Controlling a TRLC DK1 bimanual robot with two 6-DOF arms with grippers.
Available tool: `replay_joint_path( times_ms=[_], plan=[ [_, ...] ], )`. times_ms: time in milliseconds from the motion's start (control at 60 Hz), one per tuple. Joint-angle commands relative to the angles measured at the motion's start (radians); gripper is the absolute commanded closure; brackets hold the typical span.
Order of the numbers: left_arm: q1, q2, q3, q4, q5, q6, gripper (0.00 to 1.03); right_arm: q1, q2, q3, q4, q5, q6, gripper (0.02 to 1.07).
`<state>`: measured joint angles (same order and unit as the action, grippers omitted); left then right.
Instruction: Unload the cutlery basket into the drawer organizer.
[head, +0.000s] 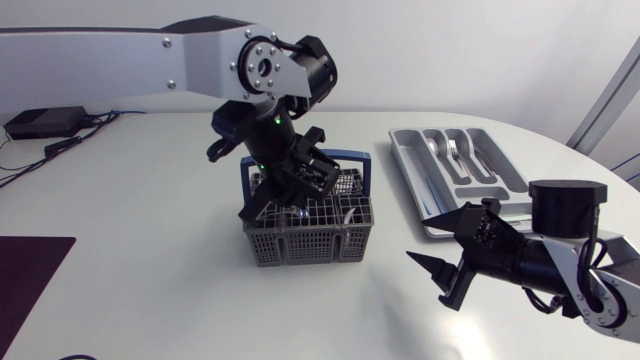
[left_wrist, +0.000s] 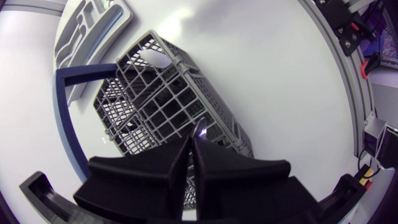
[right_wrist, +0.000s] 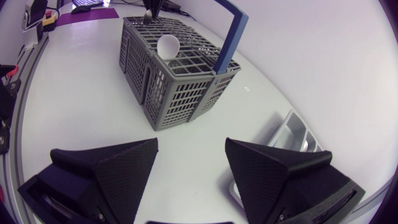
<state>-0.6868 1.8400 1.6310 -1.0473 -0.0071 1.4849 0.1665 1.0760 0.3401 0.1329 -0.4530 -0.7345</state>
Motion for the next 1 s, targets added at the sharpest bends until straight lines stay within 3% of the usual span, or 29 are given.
replay_joint_path(
  times_ms=[0, 167, 450, 617, 983],
  plan=[
    [0.016, -0.016, 0.027, -0.022, 0.03, -0.009, 0.96, -0.009, 0.015, -0.027, 0.017, -0.009, -0.022, 0.29],
    [0.036, -0.058, 0.021, -0.03, 0.114, -0.037, 0.96, -0.009, 0.013, -0.032, 0.025, -0.01, -0.022, 0.29],
    [0.073, -0.114, -0.014, -0.008, 0.185, -0.067, 0.96, -0.009, 0.006, -0.042, 0.025, -0.016, -0.022, 0.28],
    [0.11, -0.159, -0.066, 0.066, 0.214, -0.104, 0.96, -0.009, -0.011, -0.047, 0.02, -0.018, -0.022, 0.29],
    [0.217, -0.275, -0.249, 0.256, 0.377, -0.218, 0.96, 0.021, -0.07, -0.036, 0.007, -0.093, 0.066, 0.29]
  ],
)
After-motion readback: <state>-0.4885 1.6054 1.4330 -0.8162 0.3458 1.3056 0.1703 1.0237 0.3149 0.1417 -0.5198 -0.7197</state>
